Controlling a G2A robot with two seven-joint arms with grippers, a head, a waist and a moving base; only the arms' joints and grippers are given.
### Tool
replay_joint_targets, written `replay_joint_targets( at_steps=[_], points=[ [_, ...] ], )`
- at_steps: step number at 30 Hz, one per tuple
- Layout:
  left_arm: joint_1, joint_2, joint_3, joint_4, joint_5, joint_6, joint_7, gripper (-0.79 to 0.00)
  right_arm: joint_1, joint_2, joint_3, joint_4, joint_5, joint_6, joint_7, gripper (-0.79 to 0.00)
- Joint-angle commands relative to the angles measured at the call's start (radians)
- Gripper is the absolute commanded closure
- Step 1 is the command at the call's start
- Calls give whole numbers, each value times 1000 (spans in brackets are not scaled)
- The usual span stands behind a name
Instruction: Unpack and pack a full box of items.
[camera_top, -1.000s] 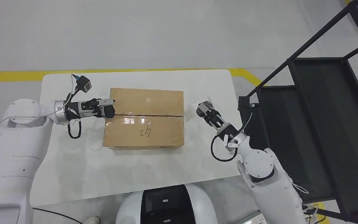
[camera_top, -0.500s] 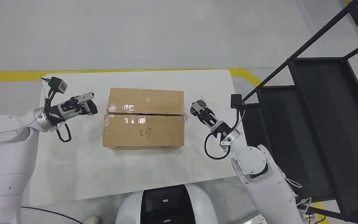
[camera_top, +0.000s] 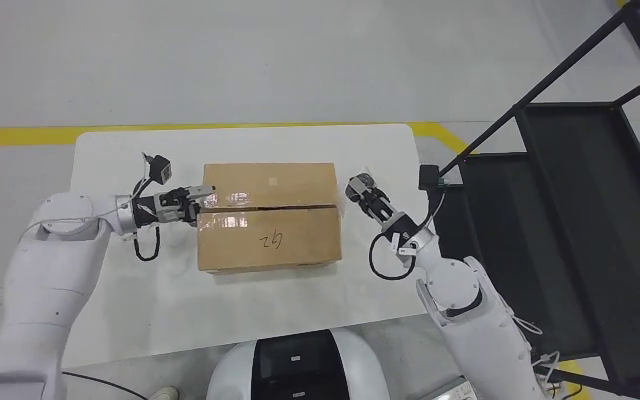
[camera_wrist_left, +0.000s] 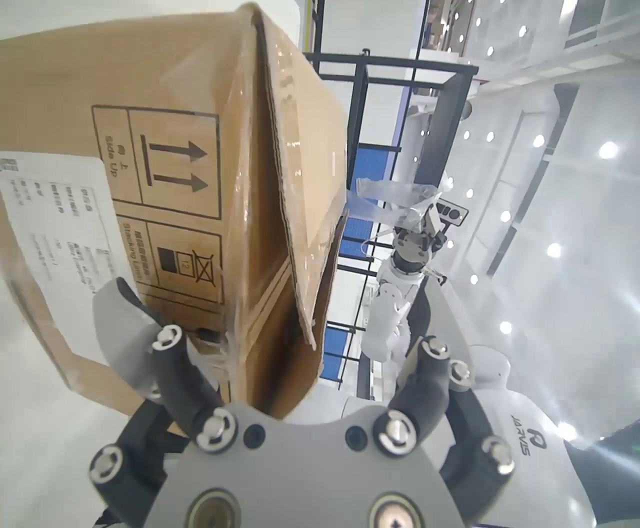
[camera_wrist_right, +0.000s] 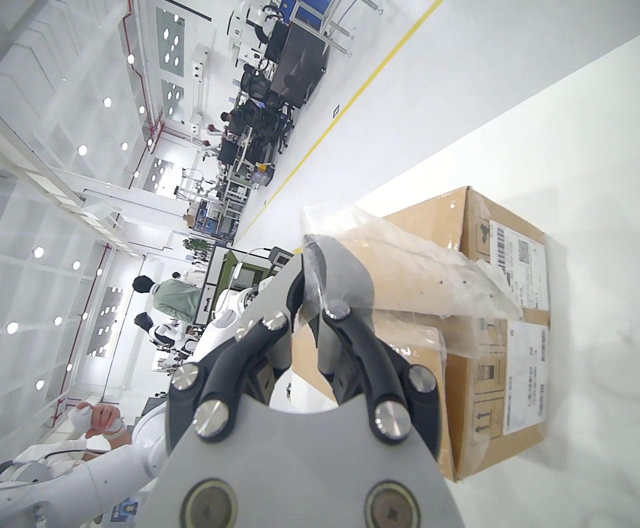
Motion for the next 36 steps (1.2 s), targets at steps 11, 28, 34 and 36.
replay_joint_targets(
  at_steps=[11,28,34,36],
  points=[
    [-114,-69,161,104,-78,-43,-114,-785,-29,4,20,5,-28,-12,-1,0],
    [-75,-32,79,-20,-207,-86,-196,-785,-20,-6,-7,41,-69,-31,-143,0],
    [-57,-2,142,-123,-287,-86,-196,-785,-44,-4,78,30,-60,-23,-223,0],
    [-60,8,159,-137,-315,-86,-196,-785,-52,-4,95,28,-50,-24,-231,0]
  ],
)
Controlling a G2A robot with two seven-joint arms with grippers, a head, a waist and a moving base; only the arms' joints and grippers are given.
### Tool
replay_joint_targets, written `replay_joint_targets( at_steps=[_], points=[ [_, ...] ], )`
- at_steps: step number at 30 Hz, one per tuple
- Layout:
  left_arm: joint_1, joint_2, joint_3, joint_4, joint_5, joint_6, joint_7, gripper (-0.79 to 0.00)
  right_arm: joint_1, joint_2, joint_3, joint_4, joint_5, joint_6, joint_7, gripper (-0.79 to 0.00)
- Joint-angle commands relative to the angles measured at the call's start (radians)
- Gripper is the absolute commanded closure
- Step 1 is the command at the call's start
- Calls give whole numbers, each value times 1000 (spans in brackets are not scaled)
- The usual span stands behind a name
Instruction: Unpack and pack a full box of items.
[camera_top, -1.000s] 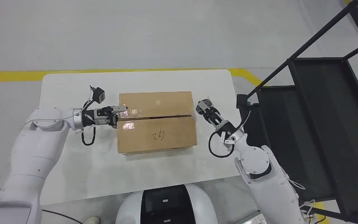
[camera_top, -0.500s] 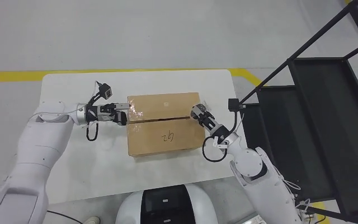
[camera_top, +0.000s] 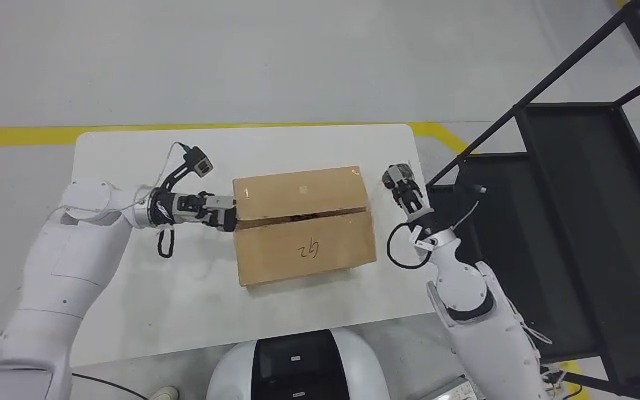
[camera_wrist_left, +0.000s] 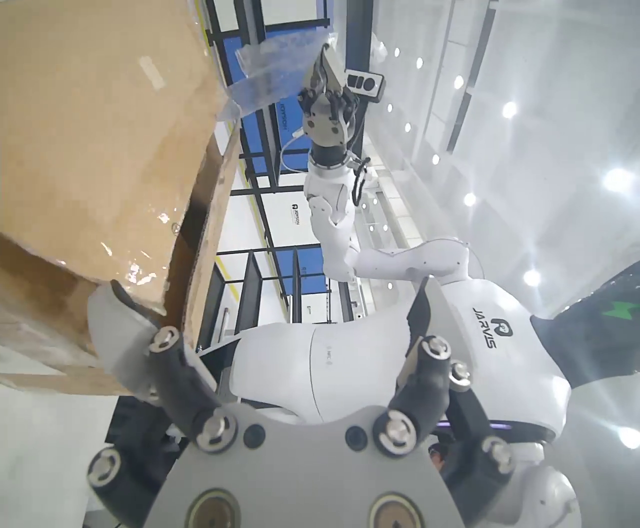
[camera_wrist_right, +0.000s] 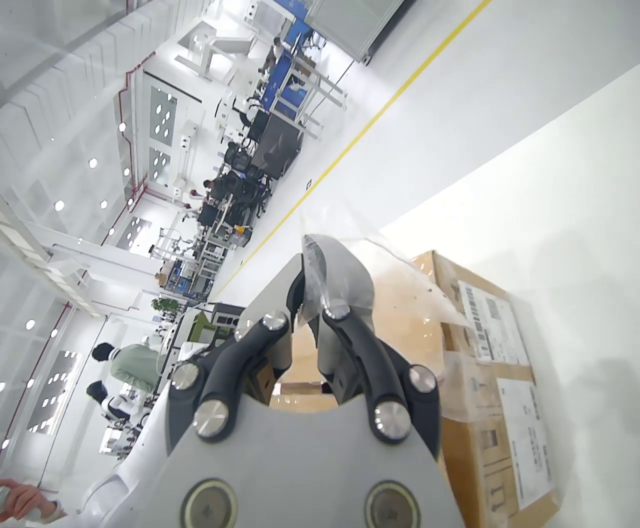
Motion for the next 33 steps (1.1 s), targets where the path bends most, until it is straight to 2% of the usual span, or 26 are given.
replay_joint_targets(
  at_steps=[1,8,11,19,33],
  points=[
    [-5,10,13,-11,-29,0,0,-785,-10,0,16,-2,11,1,-7,0],
    [25,31,-40,-70,-94,0,0,-785,-27,-3,46,10,37,0,-40,0],
    [46,39,-32,-114,-105,0,0,-785,-26,-4,61,27,42,1,-51,0],
    [18,45,59,-126,-172,0,0,-785,-7,-7,85,85,29,12,-88,0],
    [-59,36,186,-43,-169,0,0,-785,-32,-13,123,109,6,19,-128,0]
  ],
)
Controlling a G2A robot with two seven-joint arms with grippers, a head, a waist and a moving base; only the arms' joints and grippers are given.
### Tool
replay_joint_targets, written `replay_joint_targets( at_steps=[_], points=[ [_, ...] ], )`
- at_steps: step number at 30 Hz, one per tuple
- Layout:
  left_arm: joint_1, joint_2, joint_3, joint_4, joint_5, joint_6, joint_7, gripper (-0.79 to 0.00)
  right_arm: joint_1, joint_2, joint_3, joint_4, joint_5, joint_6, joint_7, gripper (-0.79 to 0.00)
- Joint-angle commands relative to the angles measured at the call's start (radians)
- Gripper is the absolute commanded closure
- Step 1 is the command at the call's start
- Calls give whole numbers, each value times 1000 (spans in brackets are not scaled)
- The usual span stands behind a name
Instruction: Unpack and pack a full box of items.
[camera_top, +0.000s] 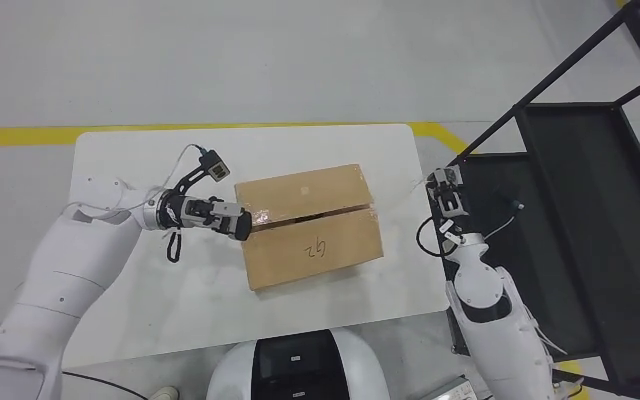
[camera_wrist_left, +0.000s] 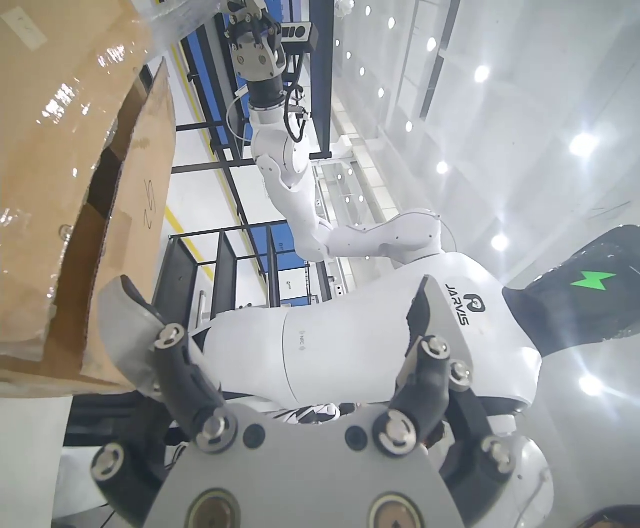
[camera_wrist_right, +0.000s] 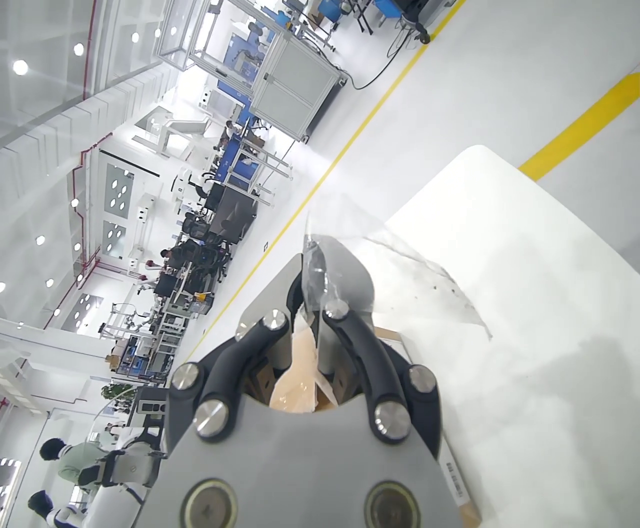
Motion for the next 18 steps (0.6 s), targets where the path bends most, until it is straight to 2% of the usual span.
replay_joint_targets(
  at_steps=[1,13,18],
  points=[
    [-10,-1,19,10,3,0,0,-785,-2,-1,1,-2,-2,1,1,0],
    [-75,-27,118,133,41,0,0,-785,-7,-7,-6,-24,-13,2,5,0],
    [-104,-43,150,179,64,0,0,-785,-9,-9,-15,-43,-9,-31,23,0]
  ],
)
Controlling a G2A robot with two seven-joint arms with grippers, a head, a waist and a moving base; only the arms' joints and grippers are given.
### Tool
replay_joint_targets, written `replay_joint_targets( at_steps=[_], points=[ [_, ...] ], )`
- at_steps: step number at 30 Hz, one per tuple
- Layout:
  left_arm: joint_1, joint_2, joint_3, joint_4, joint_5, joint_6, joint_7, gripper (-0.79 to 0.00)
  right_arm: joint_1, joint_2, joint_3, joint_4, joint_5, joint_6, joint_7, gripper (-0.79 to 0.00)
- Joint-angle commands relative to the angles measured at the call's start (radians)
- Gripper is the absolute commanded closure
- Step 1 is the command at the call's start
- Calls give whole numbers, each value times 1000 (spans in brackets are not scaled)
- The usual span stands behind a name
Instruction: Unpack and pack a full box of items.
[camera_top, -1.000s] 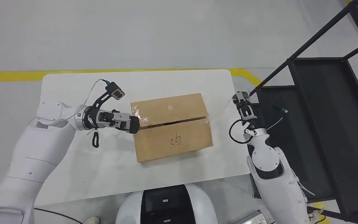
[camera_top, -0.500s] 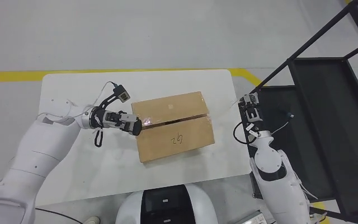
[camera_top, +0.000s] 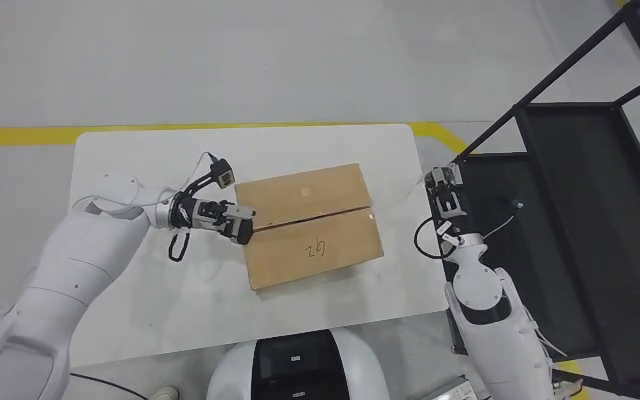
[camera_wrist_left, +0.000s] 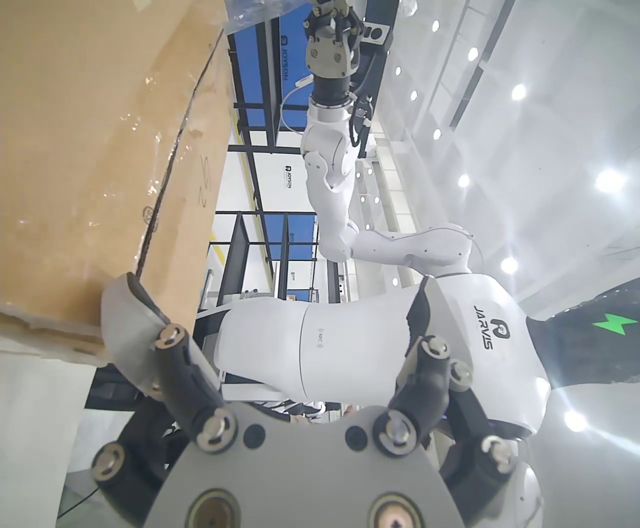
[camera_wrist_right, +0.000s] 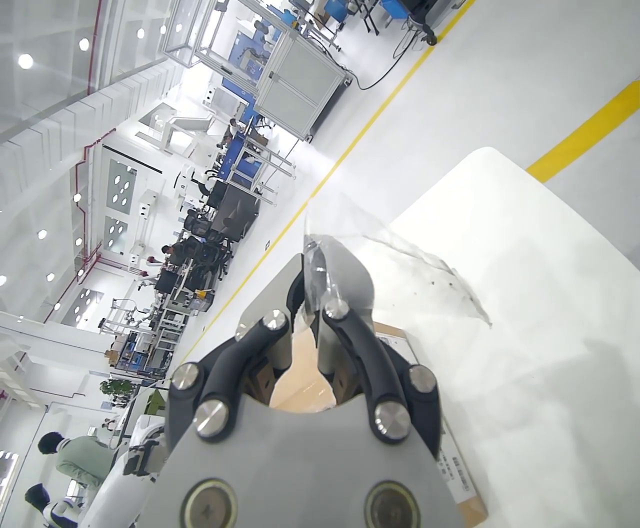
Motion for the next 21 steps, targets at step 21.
replay_joint_targets(
  at_steps=[21],
  points=[
    [-45,-64,31,93,63,-2,1,-785,-4,-14,-228,-30,-34,-150,165,0]
  ],
)
